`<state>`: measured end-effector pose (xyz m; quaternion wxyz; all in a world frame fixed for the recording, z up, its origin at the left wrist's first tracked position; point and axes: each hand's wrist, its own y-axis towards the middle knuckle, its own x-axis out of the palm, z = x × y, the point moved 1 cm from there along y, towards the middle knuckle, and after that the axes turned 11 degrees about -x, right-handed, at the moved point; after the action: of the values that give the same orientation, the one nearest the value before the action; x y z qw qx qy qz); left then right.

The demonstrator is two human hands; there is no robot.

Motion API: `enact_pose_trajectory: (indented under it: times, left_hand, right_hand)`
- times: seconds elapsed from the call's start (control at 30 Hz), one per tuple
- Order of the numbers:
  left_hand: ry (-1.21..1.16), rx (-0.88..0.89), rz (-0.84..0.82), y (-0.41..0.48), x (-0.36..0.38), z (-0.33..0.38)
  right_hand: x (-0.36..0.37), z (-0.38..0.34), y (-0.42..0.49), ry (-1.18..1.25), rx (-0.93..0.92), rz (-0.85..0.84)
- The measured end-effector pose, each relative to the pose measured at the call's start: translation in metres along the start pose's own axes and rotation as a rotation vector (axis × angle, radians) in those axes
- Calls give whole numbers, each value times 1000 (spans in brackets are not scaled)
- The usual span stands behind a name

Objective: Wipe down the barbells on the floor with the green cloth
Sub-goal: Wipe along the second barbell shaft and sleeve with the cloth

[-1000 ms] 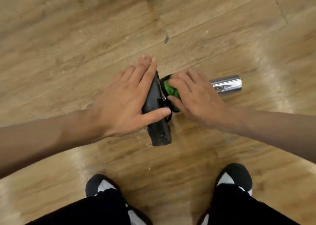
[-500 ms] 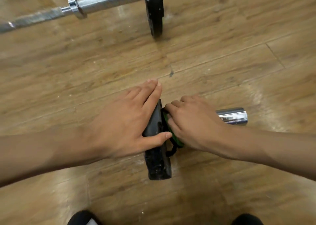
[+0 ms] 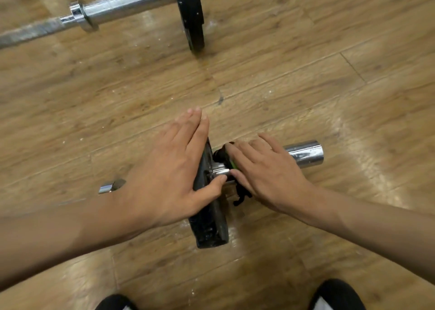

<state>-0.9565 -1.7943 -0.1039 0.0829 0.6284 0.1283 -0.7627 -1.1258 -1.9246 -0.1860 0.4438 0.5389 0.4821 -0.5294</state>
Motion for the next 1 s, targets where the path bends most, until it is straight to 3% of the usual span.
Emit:
enact_pose_trajectory:
  times: [0.17, 0.27, 0.5, 0.6, 0.77, 0.9, 1.0]
  left_hand:
    - [-21, 37, 30, -6, 8, -3]
    - [-23, 45, 61, -9, 9, 1]
    - [-35, 91, 68, -7, 7, 0]
    - [-27, 85, 51, -3, 3, -2]
    - [-42, 83, 68, -1, 3, -3]
    - [-65, 86, 71, 0, 5, -4]
    - [-96, 93, 77, 1, 6, -5]
  right_hand:
    - [-5, 65, -63, -78, 243, 16]
    - [-12, 70, -70, 0, 353, 18]
    - [9, -35, 11, 35, 116, 181]
    - [9, -25, 13, 7, 40, 111]
    - [2, 15, -32, -38, 178, 149]
    - [2, 1, -18, -42, 310, 149]
    - [10, -29, 6, 0, 208, 152]
